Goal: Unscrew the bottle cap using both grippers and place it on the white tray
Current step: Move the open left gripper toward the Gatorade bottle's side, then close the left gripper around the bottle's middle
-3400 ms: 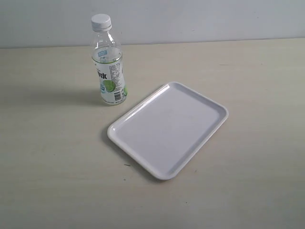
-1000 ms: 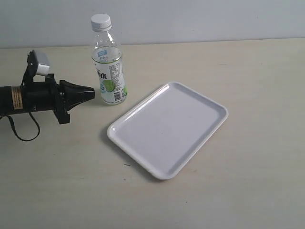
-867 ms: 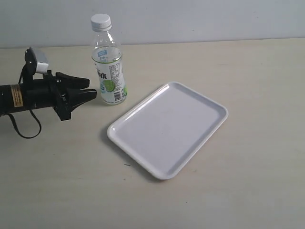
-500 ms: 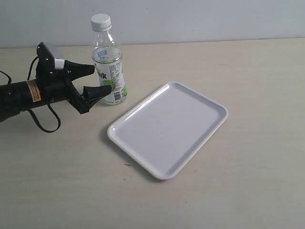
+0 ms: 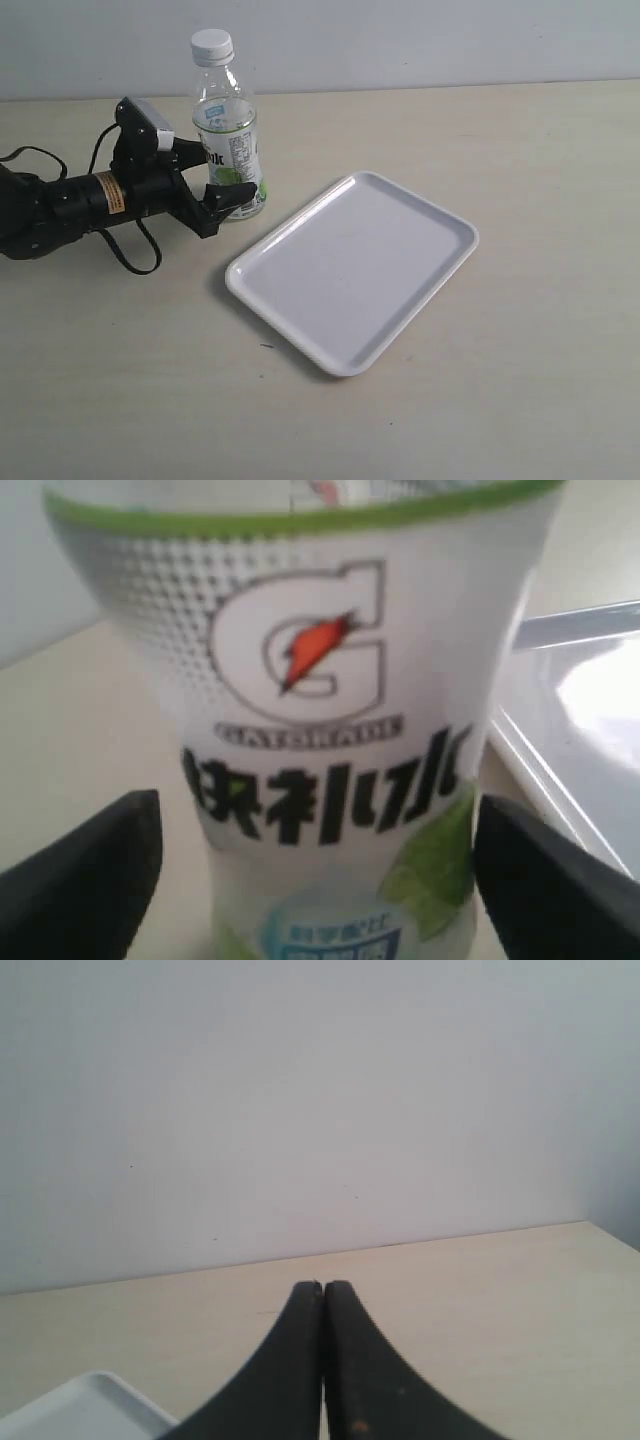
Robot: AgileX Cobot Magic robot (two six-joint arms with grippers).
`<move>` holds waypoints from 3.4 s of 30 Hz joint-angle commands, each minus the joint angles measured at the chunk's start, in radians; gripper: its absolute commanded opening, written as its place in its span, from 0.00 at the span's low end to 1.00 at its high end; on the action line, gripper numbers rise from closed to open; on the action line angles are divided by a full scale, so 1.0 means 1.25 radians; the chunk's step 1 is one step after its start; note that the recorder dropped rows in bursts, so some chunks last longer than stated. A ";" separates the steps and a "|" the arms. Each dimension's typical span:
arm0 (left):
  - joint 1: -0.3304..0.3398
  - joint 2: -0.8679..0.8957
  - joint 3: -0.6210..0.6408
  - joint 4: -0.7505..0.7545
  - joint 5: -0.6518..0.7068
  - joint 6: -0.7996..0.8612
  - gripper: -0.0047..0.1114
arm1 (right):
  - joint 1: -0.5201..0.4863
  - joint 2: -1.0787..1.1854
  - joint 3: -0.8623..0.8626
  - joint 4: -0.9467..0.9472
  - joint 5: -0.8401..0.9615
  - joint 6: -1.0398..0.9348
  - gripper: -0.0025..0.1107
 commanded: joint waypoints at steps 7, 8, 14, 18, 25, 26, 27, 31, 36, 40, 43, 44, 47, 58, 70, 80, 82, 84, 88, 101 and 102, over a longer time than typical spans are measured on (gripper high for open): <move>-0.002 0.037 -0.021 -0.043 -0.012 0.002 0.74 | 0.002 -0.005 0.004 0.001 -0.003 -0.006 0.02; -0.002 0.037 -0.021 -0.053 -0.018 0.002 0.74 | 0.002 -0.005 0.004 0.001 -0.003 -0.006 0.02; -0.002 0.037 -0.021 -0.057 -0.064 -0.001 0.74 | 0.002 -0.005 0.004 0.001 -0.003 -0.006 0.02; -0.002 0.037 -0.021 -0.054 -0.088 -0.022 0.74 | 0.002 -0.005 0.004 0.001 -0.003 -0.006 0.02; -0.002 0.037 -0.021 -0.040 -0.088 -0.040 0.74 | 0.002 -0.005 0.004 0.001 -0.003 -0.006 0.02; -0.002 0.037 -0.021 -0.011 -0.088 -0.040 0.74 | 0.002 -0.005 0.004 0.001 -0.003 -0.006 0.02; -0.002 0.037 -0.021 -0.002 -0.088 -0.040 0.74 | 0.002 -0.005 0.004 0.001 -0.003 -0.006 0.02; -0.002 0.037 -0.021 0.010 -0.088 -0.040 0.74 | 0.002 -0.005 0.004 0.001 -0.003 -0.006 0.02; -0.002 0.037 -0.021 0.010 -0.088 -0.040 0.74 | 0.002 -0.005 0.004 0.001 -0.003 -0.006 0.02; -0.002 0.037 -0.021 0.001 -0.089 -0.040 0.74 | 0.002 -0.005 0.004 0.001 -0.003 -0.006 0.02; -0.002 0.037 -0.021 0.001 -0.089 -0.040 0.74 | 0.002 -0.005 0.004 0.001 -0.003 -0.006 0.02; -0.002 0.037 -0.021 -0.001 -0.089 -0.040 0.74 | 0.002 -0.005 0.004 0.001 -0.003 -0.006 0.02; -0.002 0.037 -0.021 -0.029 -0.089 -0.042 0.74 | 0.002 -0.005 0.004 0.001 -0.003 -0.006 0.02; -0.004 0.037 -0.021 -0.038 -0.091 -0.058 0.74 | 0.002 -0.005 0.004 0.001 -0.003 -0.006 0.02; -0.006 0.037 -0.021 -0.041 -0.120 -0.060 0.74 | 0.002 -0.005 0.004 0.001 -0.003 -0.006 0.02; -0.006 0.037 -0.021 -0.055 -0.116 -0.060 0.74 | 0.002 -0.005 0.004 0.001 -0.003 -0.006 0.02; -0.006 0.037 -0.021 -0.061 -0.116 -0.060 0.74 | 0.002 -0.005 0.004 0.001 -0.003 -0.006 0.02; -0.006 0.037 -0.021 -0.072 -0.116 -0.060 0.74 | 0.002 -0.005 0.004 0.001 -0.003 -0.006 0.02; -0.006 0.037 -0.021 -0.075 -0.114 -0.060 0.74 | 0.002 -0.005 0.004 0.001 -0.003 -0.006 0.02; -0.024 0.037 -0.021 -0.112 -0.084 -0.049 0.84 | 0.002 -0.005 0.004 0.001 -0.003 -0.006 0.02; -0.026 0.037 -0.021 -0.115 -0.084 -0.049 0.84 | 0.002 -0.005 0.004 0.001 -0.003 -0.006 0.02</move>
